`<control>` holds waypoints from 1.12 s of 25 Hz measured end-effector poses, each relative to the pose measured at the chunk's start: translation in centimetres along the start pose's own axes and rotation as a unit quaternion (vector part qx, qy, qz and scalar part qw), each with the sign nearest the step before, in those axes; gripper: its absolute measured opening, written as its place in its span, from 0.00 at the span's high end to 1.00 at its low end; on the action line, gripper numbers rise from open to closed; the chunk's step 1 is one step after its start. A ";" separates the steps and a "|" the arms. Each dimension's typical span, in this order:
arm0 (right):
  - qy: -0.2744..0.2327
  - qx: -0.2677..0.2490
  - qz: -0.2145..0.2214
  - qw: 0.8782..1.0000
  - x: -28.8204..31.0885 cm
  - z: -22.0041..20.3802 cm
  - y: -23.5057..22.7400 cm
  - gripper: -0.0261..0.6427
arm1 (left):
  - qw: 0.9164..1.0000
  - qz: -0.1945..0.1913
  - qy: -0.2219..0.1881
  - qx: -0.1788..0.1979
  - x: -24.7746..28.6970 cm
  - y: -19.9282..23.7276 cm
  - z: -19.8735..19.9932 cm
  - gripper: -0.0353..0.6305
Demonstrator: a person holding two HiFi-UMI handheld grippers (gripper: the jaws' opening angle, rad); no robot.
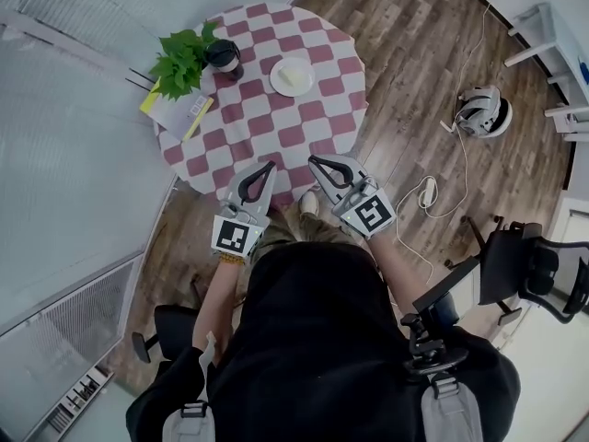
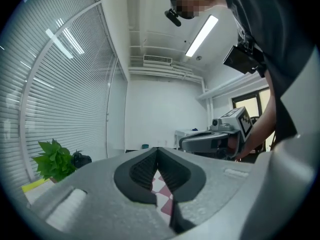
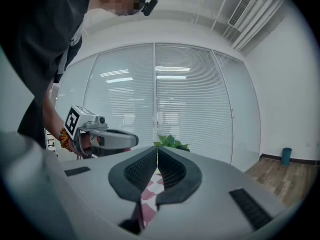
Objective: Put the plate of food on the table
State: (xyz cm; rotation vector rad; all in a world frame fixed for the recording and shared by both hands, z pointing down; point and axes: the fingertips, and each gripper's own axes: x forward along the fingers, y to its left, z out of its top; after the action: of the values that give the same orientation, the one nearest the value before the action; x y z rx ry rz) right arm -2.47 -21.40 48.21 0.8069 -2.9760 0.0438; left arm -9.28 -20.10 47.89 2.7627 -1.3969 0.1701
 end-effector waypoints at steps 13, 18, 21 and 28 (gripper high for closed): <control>0.049 0.045 -0.014 0.998 0.3 -4.0 0.2 0.94 | 0.999 0.022 0.042 -0.022 0.0 0.3 -4.6 0.94; 0.054 0.048 0.001 0.997 1.0 -5.1 0.5 0.94 | 0.998 0.029 0.048 -0.032 0.2 0.8 -6.6 0.94; 0.055 0.037 0.002 0.998 1.1 -5.5 0.7 0.94 | 0.999 0.029 0.036 -0.023 -0.2 0.8 -7.2 0.94; 0.061 0.033 0.010 0.998 1.4 -6.1 0.8 0.95 | 0.997 0.044 0.054 -0.029 -0.5 1.3 -8.7 0.94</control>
State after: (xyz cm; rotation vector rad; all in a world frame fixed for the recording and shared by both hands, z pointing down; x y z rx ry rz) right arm -3.81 -21.13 54.39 0.7520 -2.8823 0.1873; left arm -11.36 -19.71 56.41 2.6052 -1.4718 0.2713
